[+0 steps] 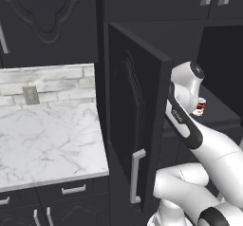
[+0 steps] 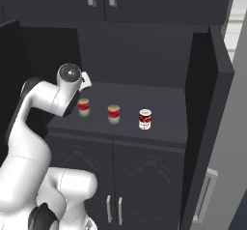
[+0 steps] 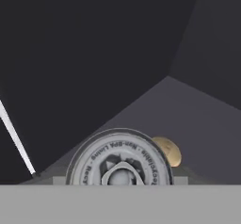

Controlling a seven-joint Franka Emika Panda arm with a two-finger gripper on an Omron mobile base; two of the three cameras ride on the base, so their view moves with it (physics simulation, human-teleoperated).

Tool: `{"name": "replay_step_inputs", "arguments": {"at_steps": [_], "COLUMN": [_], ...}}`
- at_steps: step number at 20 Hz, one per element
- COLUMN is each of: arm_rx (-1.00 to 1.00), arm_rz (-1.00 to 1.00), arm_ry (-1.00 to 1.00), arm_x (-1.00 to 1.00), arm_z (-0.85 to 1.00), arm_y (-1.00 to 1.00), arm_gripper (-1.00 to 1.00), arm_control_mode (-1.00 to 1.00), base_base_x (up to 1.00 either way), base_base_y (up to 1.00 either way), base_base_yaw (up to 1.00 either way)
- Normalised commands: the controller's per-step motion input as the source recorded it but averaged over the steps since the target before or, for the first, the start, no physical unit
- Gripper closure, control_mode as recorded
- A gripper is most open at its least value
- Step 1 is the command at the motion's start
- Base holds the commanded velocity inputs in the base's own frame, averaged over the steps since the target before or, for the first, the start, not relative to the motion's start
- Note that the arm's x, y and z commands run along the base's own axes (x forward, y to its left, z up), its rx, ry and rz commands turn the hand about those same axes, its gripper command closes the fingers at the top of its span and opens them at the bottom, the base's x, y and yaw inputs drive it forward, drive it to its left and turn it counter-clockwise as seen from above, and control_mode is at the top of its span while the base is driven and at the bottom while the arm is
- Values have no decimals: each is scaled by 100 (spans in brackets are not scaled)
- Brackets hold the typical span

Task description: Stack two cans on top of the other two cans in the cabinet.

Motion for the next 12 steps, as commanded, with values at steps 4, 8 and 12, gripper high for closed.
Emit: {"name": "replay_step_inputs", "arguments": {"at_steps": [4, 8, 12], "arm_rx": [0, 0, 0], "arm_rz": [0, 0, 0], "arm_ry": [0, 0, 0], "arm_x": [10, 12, 16], "arm_z": [1, 0, 0], "arm_y": [-6, -9, -1], "arm_gripper": [100, 100, 100], "arm_control_mode": [-100, -100, -100], "base_base_x": [0, 0, 0], "base_base_y": [0, 0, 0], "base_base_yaw": [0, 0, 0]}}
